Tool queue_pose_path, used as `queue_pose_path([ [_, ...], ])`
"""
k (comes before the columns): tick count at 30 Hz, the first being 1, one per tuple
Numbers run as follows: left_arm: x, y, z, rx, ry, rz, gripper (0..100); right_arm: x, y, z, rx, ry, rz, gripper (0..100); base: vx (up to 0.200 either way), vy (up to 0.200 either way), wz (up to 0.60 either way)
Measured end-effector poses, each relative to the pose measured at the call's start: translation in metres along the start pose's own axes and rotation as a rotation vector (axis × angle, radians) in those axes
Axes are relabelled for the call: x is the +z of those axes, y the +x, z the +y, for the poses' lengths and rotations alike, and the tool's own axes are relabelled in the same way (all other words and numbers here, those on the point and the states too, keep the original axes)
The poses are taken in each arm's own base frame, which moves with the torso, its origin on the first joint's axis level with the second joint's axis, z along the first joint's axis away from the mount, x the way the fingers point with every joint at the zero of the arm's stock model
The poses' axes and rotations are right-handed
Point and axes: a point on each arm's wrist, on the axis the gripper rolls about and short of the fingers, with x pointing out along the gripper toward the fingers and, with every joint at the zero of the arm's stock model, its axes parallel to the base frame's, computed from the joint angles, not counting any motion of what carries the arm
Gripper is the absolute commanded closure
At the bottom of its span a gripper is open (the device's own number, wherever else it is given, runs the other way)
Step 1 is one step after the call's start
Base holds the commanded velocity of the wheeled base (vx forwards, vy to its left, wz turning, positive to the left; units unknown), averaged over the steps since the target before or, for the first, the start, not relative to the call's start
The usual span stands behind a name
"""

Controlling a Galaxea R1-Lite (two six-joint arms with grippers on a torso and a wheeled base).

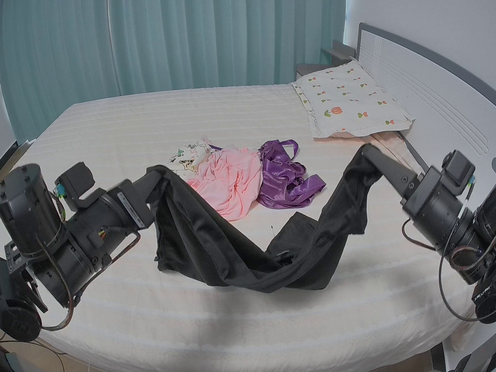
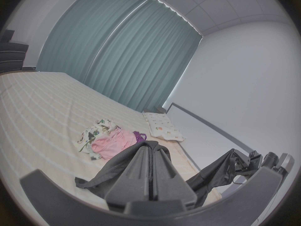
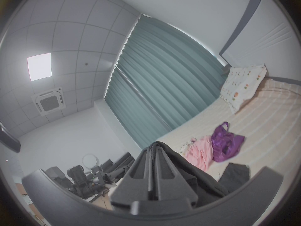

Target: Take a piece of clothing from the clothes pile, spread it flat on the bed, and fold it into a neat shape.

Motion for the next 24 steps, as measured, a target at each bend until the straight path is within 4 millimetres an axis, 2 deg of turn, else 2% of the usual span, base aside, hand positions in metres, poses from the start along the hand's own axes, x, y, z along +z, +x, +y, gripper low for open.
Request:
queue_pose_path([
  [7,-0.03,-0.006,0.015,0.032,-0.02,0.084,100,-0.036,-0.005,-0.025,-0.092,0.05,0.16,100,0.0,0.0,0.0],
  [16,-0.072,-0.004,0.033,0.07,-0.078,0.168,100,-0.058,-0.002,-0.041,-0.139,0.12,0.183,100,0.0,0.0,0.0],
  [24,-0.096,-0.004,0.042,0.114,-0.061,0.265,100,-0.07,-0.01,-0.054,-0.204,0.124,0.222,100,-0.2,0.0,0.0],
])
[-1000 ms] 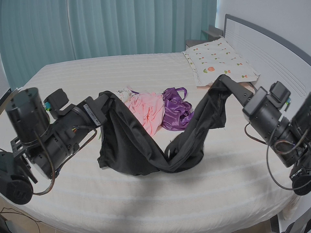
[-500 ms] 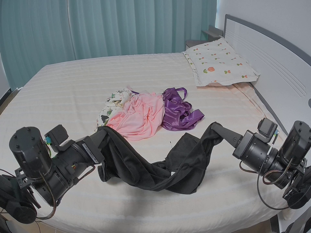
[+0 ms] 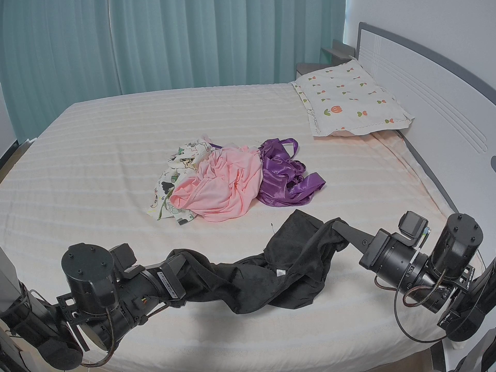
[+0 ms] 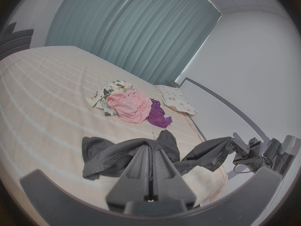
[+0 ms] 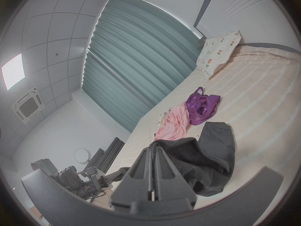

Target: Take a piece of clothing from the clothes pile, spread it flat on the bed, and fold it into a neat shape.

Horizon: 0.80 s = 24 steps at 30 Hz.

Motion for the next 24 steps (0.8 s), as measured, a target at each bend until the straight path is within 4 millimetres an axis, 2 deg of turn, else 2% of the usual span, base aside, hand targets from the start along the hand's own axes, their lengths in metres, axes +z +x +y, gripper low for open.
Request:
queue_pose_path([
  [10,-0.0068,0.0051,0.002,0.027,0.02,0.018,100,-0.0017,0.0009,-0.0045,-0.038,0.0,-0.016,100,0.0,0.0,0.0],
  [16,-0.006,0.0086,0.0007,0.048,0.031,-0.038,100,-0.0015,0.0008,-0.0045,-0.039,0.0,-0.017,100,0.0,0.0,0.0],
  [24,-0.0082,0.006,0.0034,0.042,0.032,-0.05,100,-0.0008,0.0003,-0.0038,-0.037,0.001,-0.021,100,0.0,0.2,0.0],
])
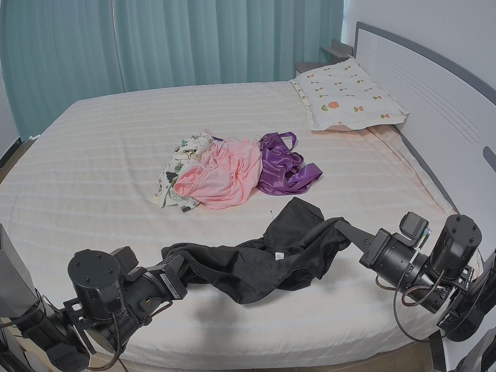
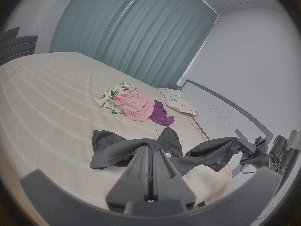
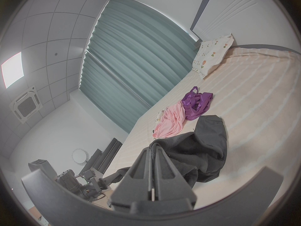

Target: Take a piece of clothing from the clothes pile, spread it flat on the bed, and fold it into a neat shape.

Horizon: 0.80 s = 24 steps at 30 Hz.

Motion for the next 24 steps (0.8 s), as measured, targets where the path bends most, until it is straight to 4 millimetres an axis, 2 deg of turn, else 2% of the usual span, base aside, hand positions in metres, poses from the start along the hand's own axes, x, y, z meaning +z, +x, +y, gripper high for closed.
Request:
queue_pose_path([
  [24,0.017,-0.014,-0.004,-0.04,-0.004,-0.066,100,0.003,-0.006,0.007,0.018,-0.031,-0.055,100,0.0,0.2,0.0],
])
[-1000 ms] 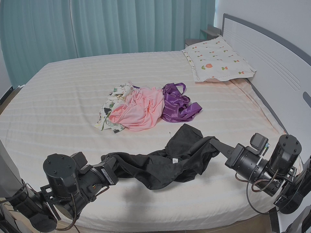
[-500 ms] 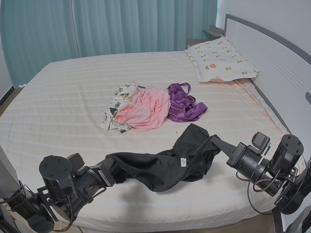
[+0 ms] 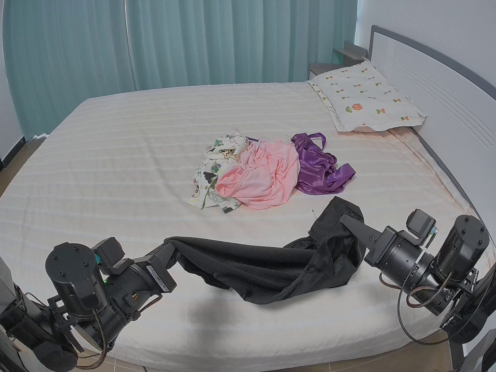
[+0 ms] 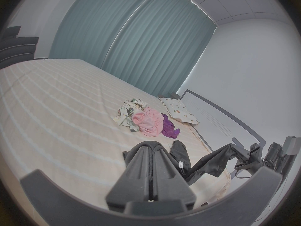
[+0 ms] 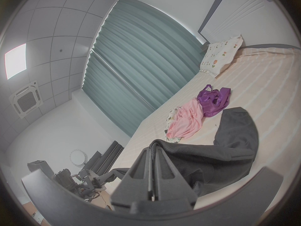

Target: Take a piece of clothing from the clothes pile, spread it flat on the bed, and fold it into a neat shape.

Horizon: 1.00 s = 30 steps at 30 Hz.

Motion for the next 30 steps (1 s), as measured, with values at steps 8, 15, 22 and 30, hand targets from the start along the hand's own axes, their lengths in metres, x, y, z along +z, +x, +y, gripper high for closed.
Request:
queue_pose_path([
  [8,0.004,-0.002,0.001,0.0,-0.002,-0.016,100,0.0,-0.001,0.001,0.004,0.0,-0.003,100,0.0,0.2,0.0],
  [15,0.005,-0.003,0.001,0.002,0.001,-0.021,100,0.0,-0.001,0.001,0.003,-0.001,-0.003,100,0.0,0.2,0.0],
  [22,0.006,-0.005,0.002,0.004,0.003,-0.021,100,0.001,-0.001,0.002,0.004,-0.001,-0.005,100,0.0,0.2,0.0],
  [30,0.003,-0.013,0.008,0.017,0.011,-0.003,100,-0.002,-0.002,0.005,0.017,-0.001,0.008,100,0.0,0.2,0.0],
])
